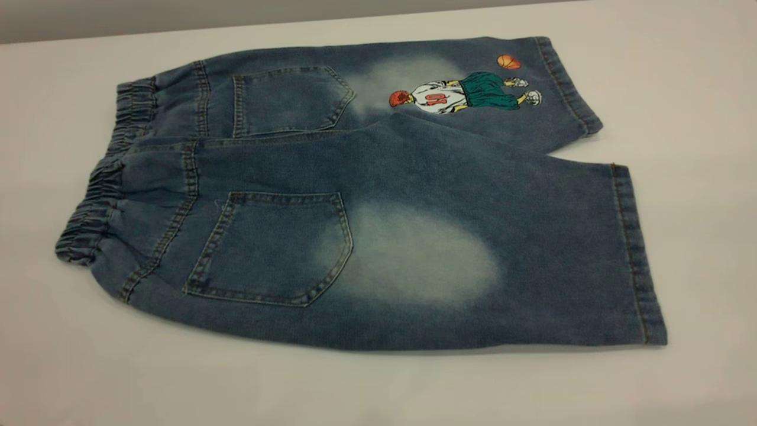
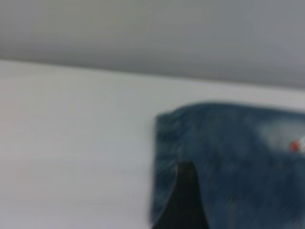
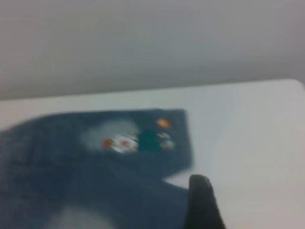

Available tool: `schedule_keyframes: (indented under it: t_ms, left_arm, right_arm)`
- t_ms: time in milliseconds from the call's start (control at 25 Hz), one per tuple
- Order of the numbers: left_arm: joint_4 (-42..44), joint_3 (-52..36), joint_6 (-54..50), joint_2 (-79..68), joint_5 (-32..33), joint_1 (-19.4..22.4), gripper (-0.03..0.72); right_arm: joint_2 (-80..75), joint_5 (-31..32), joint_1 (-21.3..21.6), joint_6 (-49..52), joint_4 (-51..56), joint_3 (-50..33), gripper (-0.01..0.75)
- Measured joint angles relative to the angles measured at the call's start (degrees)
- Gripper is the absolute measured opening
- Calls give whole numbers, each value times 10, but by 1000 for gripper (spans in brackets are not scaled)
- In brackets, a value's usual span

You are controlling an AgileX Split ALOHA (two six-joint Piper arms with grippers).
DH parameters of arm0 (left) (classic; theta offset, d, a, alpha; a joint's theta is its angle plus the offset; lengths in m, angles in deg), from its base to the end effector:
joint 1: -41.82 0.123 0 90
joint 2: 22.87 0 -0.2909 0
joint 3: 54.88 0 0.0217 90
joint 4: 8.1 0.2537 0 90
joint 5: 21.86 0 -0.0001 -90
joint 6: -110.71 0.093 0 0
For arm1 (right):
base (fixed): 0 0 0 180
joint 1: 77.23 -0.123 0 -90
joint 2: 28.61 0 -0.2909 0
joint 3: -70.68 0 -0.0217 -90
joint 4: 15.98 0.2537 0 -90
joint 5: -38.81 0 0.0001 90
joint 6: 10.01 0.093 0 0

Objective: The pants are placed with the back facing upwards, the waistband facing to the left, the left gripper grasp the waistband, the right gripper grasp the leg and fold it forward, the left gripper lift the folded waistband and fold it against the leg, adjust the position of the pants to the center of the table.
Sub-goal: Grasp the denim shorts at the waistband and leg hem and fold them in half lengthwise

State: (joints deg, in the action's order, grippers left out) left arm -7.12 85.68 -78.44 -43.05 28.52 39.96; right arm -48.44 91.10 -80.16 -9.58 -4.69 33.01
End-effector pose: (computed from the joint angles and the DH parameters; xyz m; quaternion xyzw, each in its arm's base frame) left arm 0.0222 0.0005 0.3385 -0.0514 0.8175 -0.0465 0.5717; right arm 0.0146 0.0152 0.3459 -0.0133 0.8140 0.1150 0.5692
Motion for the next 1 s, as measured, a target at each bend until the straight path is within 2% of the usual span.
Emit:
schedule_keyframes:
  t_ms: [160, 360, 440, 720, 1000]
  left_arm:
    - [-42, 24, -3, -86, -84, 0, 560]
    - [-62, 23, -2, -209, -197, 0, 560]
    - [-64, 23, -2, -257, -223, 0, 560]
    - [-87, 22, 13, -425, -296, 0, 560]
    - [-87, 22, 12, -552, -353, 0, 560]
  right_arm:
    - [-107, -49, 0, -29, 72, 45, 406]
    - [-243, -102, 0, -86, 167, 49, 406]
    - [-301, -115, 0, -130, 210, 49, 406]
    - [-499, -88, 0, -322, 415, 47, 406]
    - [-678, -24, 1, -537, 633, 47, 419]
